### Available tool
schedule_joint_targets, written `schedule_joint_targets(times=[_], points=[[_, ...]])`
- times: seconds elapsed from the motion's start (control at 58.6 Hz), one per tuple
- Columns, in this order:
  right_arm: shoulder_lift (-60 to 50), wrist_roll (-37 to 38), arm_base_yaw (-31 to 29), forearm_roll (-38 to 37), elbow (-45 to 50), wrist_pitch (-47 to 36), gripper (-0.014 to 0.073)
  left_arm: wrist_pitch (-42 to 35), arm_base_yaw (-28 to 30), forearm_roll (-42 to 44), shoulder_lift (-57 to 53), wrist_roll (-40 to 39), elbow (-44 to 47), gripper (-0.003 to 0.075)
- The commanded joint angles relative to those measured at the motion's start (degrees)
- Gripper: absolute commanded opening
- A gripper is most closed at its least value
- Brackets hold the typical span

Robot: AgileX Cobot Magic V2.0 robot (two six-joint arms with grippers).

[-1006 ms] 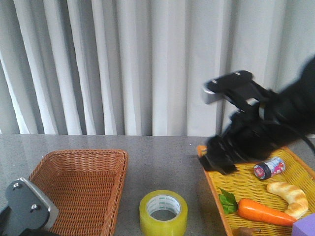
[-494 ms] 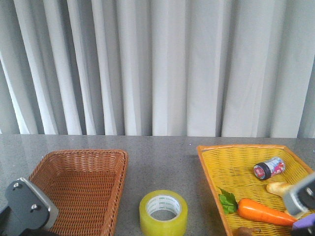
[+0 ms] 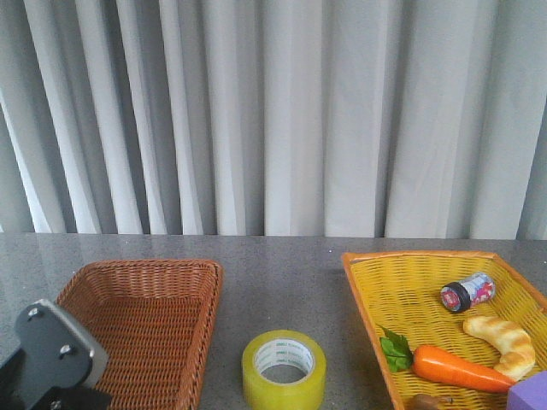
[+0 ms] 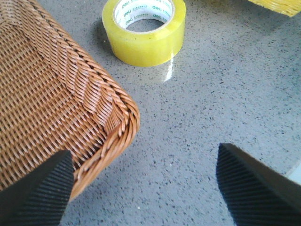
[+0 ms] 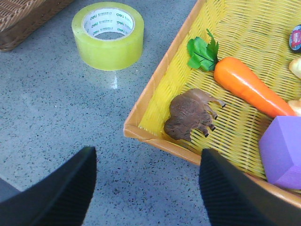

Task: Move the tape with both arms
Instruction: 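Lower the left gripper onto the tape roll on the table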

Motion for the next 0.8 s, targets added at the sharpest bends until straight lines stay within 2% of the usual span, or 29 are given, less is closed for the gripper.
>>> schedule_joint_targets(times=[0.0, 0.205, 0.358, 0.563, 0.784], points=[[-0.2, -0.2, -0.3, -0.6, -1.4, -4.2, 0.0456, -2.3, -0.5, -1.0, 2.0, 2.1, -4.9, 0.0587], [-0.2, 0.0, -0.3, -0.6, -1.4, -4.1, 0.0456, -0.8, -4.6, -1.7, 12.1, 7.9, -15.2, 0.0587], [-0.2, 0.0, -0.3, -0.6, -1.4, -4.1, 0.0456, 0.8, -7.0, -1.7, 22.2, 8.2, -24.8, 0.0587], [-0.2, 0.0, -0.3, -0.6, -1.4, -4.1, 0.0456, 9.7, -7.1, -1.7, 35.8, 8.3, -40.5, 0.0587], [-0.2, 0.0, -0.3, -0.6, -1.4, -4.2, 0.0456, 16.0, -7.1, -1.7, 47.4, 9.9, -53.6, 0.0587]])
